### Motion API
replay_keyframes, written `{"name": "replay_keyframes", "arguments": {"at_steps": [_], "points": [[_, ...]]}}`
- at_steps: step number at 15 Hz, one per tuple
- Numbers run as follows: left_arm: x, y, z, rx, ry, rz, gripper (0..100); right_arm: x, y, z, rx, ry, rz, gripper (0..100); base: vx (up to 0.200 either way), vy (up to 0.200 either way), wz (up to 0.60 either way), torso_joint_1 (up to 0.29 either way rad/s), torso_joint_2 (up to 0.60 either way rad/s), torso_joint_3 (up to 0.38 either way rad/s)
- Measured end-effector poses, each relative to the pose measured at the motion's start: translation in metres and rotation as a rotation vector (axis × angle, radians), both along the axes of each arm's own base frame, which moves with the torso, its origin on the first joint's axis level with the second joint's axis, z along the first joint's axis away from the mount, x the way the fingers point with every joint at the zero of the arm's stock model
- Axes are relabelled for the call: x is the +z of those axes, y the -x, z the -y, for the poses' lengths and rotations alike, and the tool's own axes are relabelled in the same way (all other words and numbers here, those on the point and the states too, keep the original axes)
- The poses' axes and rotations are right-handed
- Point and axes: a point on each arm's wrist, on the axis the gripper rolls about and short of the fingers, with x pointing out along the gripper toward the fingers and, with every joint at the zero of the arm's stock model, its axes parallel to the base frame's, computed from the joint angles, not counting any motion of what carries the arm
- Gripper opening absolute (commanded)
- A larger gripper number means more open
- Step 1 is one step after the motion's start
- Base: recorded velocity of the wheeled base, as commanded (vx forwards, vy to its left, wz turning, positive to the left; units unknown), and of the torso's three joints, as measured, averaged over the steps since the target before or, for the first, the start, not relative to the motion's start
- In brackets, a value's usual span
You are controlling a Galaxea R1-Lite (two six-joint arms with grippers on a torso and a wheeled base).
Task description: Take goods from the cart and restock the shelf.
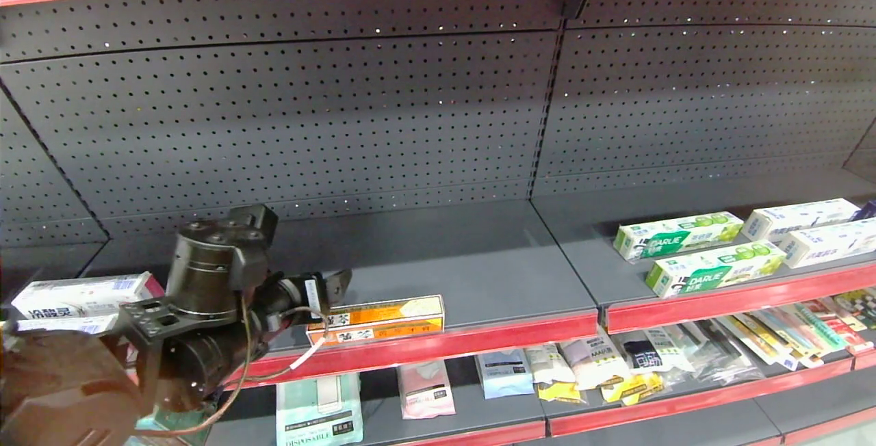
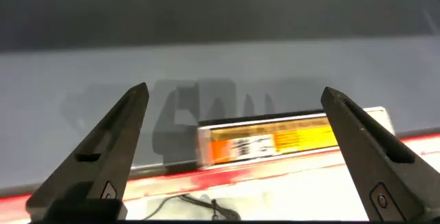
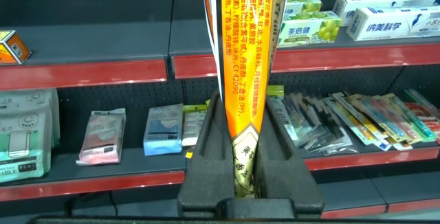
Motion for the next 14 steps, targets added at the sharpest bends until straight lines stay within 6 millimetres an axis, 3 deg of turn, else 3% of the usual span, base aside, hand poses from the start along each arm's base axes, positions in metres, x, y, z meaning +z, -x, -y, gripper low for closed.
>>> {"name": "replay_keyframes", "arguments": {"at_steps": [7,14], "points": [[0.011,0.058,-0.072,0.182,0.024,0.058,100,0.0,0.0,0.0,-0.004,-0.038,-0.002,0,0.0,0.0,0.0,0.0,0.0,0.0],[0.015,0.124,-0.103,0.209,0.029,0.052,100,0.0,0.0,0.0,-0.005,-0.038,-0.002,0,0.0,0.0,0.0,0.0,0.0,0.0]]}}
